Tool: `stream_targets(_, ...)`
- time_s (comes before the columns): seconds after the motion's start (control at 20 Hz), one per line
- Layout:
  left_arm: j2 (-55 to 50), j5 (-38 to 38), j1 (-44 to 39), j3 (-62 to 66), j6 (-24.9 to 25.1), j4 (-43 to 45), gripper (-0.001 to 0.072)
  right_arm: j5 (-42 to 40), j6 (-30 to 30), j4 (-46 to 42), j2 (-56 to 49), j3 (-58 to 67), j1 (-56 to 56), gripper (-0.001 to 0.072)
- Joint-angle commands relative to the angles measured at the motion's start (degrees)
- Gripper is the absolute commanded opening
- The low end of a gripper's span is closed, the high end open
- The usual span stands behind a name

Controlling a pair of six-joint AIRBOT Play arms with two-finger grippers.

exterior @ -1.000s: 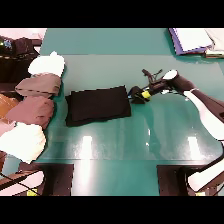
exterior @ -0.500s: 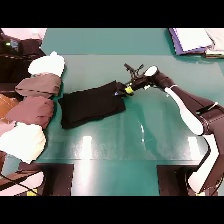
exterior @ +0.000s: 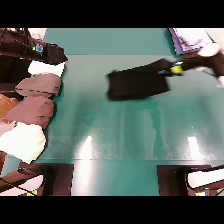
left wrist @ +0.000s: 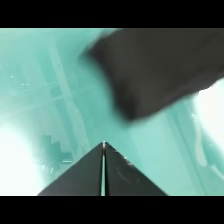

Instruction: Fold the shirts.

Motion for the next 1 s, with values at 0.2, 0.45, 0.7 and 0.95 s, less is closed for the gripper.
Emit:
stream_targets(0.2,-0.02,1.97,-0.90,0.00,-0.48,0.17,0.0028,-5.79,6.12,-9.31,19.21,-16.46,-36.09,0.0017)
stream_targets(0.45,-0.02,3.52,-0.90,0.00,-0.48,-0.20,0.0028,-6.69,6.34,-9.42,25.66,-27.17,-49.90,0.0017)
stream_targets(0.7,-0.02,3.28,-0.90,0.00,-0.44,-0.17,0.0029,-6.08,5.18,-9.81,27.56,-31.58,-51.74,0.0099)
stream_targets(0.95,-0.04,2.10,-0.90,0.00,-0.42,-0.22,0.0029,4.50,4.81,-24.48,27.61,-22.64,-51.71,0.0635)
